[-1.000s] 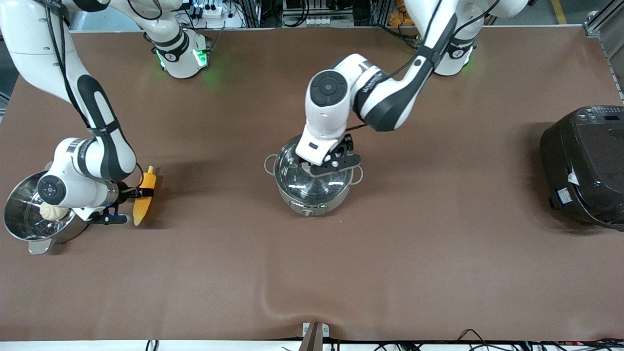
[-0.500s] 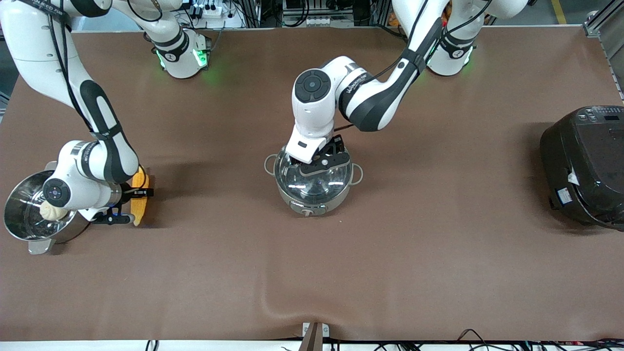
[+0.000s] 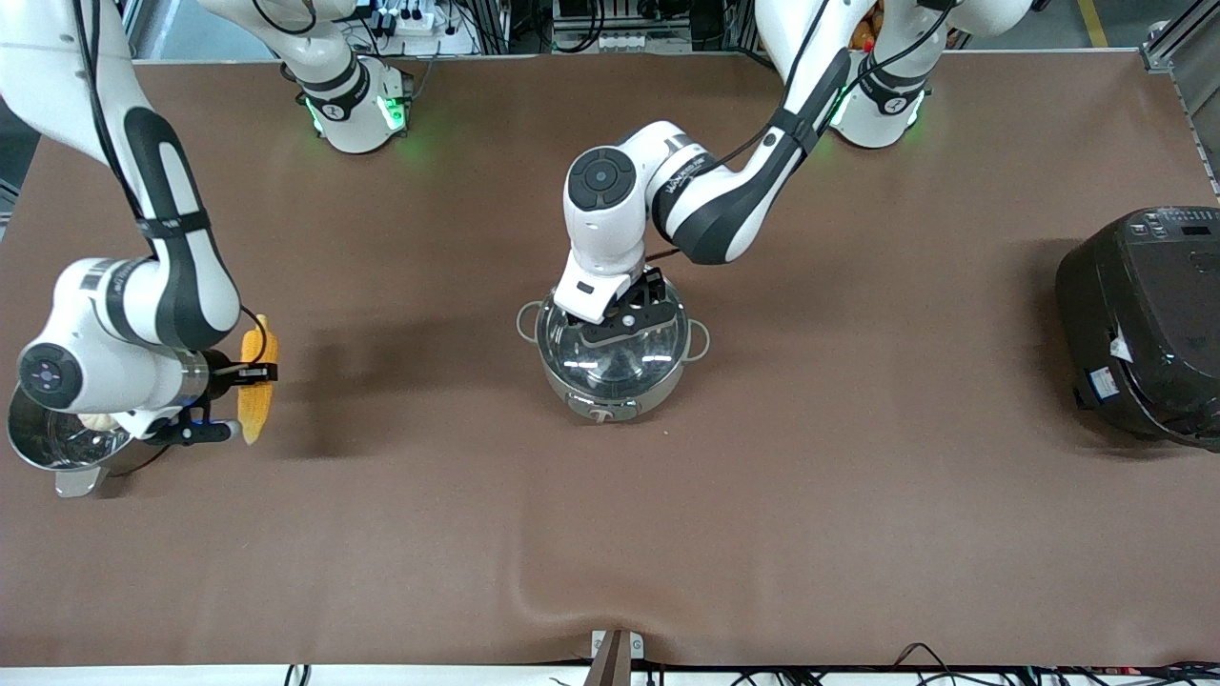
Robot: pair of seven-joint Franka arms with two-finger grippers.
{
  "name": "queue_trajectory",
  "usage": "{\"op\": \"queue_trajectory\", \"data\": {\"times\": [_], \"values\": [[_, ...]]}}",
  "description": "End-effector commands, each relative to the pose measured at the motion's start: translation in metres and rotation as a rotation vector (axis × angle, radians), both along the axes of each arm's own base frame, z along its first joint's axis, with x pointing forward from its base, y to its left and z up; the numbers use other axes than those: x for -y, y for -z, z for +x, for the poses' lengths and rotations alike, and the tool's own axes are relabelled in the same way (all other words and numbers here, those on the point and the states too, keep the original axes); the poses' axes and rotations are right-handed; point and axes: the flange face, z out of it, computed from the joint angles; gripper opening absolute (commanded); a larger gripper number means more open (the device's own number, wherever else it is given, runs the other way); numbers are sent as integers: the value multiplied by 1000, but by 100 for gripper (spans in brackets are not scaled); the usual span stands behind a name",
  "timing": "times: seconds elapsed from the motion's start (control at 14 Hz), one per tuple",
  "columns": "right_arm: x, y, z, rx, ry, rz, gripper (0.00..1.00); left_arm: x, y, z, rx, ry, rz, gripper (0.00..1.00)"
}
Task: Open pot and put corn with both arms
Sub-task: 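Grasp the corn with the right gripper while the left gripper grasps the lid knob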
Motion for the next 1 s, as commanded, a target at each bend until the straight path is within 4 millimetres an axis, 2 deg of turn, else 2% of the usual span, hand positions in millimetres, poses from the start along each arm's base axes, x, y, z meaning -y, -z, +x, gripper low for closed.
{"op": "queue_trajectory", "data": {"times": [0.0, 0.07, 0.21, 0.29, 0.36, 0.43, 0.5, 0.71, 0.79, 0.93], "values": [[-40, -37, 7, 38, -43, 7, 12, 6, -3, 1, 22, -32, -1, 0], [-50, -51, 8, 66, -58, 9, 12, 5, -5, 2, 24, -32, -3, 0], [-85, -77, 15, 115, -120, 16, 13, 6, -13, 1, 30, -32, -10, 0], [-90, -83, 17, 129, -134, 22, 15, 5, -19, 1, 31, -35, -11, 0], [-107, -89, 19, 142, -138, 45, 15, 3, -35, 1, 39, -41, -26, 0], [-122, -92, 19, 147, -134, 75, 15, -5, -59, 5, 52, -57, -51, 0], [-133, -95, 20, 155, -138, 92, 15, -18, -75, 11, 45, -78, -49, 0], [-169, -104, 18, 172, -152, 93, 16, -89, -134, 48, 48, -166, -41, 0], [-193, -107, 15, 179, -156, 81, 18, -115, -143, 63, 49, -205, -40, 0], [-260, -123, 1, 200, -144, 76, 17, -173, -140, 92, 3, -206, 5, 0]]}}
